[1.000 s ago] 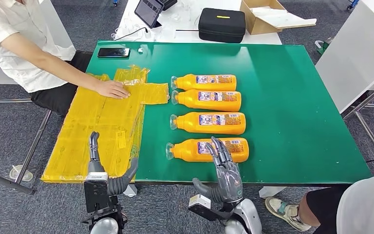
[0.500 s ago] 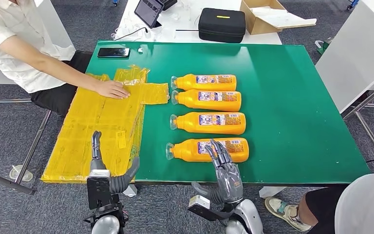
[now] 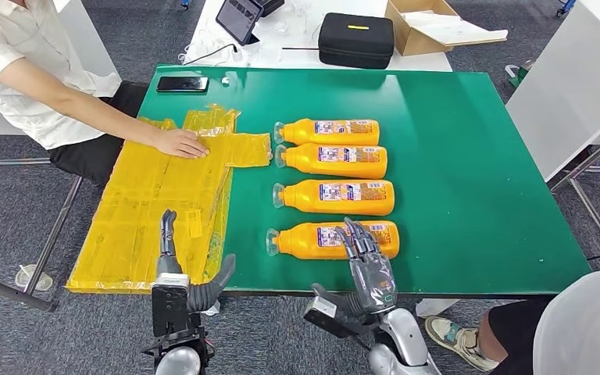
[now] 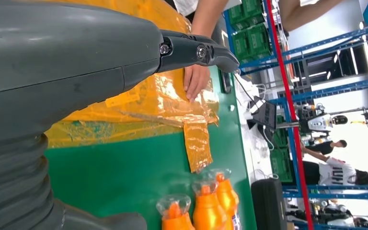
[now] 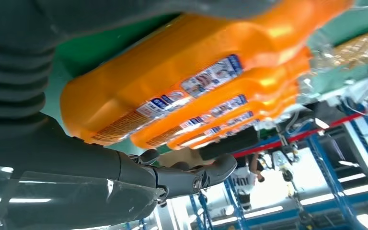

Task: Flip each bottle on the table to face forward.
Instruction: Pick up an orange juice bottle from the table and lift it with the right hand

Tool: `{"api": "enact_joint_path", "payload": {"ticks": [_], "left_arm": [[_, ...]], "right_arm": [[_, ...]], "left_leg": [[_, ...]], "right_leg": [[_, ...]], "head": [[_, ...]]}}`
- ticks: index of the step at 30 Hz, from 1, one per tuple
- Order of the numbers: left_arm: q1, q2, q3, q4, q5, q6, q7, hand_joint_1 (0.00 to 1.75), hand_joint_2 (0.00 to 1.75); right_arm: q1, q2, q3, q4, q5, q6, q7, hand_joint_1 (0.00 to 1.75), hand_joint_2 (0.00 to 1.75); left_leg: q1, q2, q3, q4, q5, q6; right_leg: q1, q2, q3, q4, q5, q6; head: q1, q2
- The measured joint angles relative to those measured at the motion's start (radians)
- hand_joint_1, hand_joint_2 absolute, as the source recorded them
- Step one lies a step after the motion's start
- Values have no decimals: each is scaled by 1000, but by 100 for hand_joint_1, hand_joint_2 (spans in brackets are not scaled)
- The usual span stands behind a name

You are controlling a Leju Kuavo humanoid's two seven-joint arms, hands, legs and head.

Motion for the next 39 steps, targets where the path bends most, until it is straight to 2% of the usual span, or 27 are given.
{"api": "enact_joint_path", "payload": {"ticks": [4,8,25,39], "left_arm": [[0,0,-12,0,6,6,0,0,175],[0,0,-15,0,7,6,0,0,175],[2,0,-15,0,15,-5,0,0,175],[0,-6,-22,0,13,-9,0,0,175]], "right_arm": [[-30,-9,2,29,81,0,75,0,175],[-56,-24,5,47,139,-3,119,0,175],[-68,-82,6,12,248,7,178,0,175],[-113,-135,5,21,269,49,226,0,175]], "left_leg": [[0,0,0,0,0,0],[0,0,0,0,0,0],[0,0,0,0,0,0],[0,0,0,0,0,0]], "right_leg": [[0,0,0,0,0,0],[0,0,0,0,0,0],[0,0,0,0,0,0],[0,0,0,0,0,0]], "head": [[0,0],[0,0],[0,0],[0,0]]}}
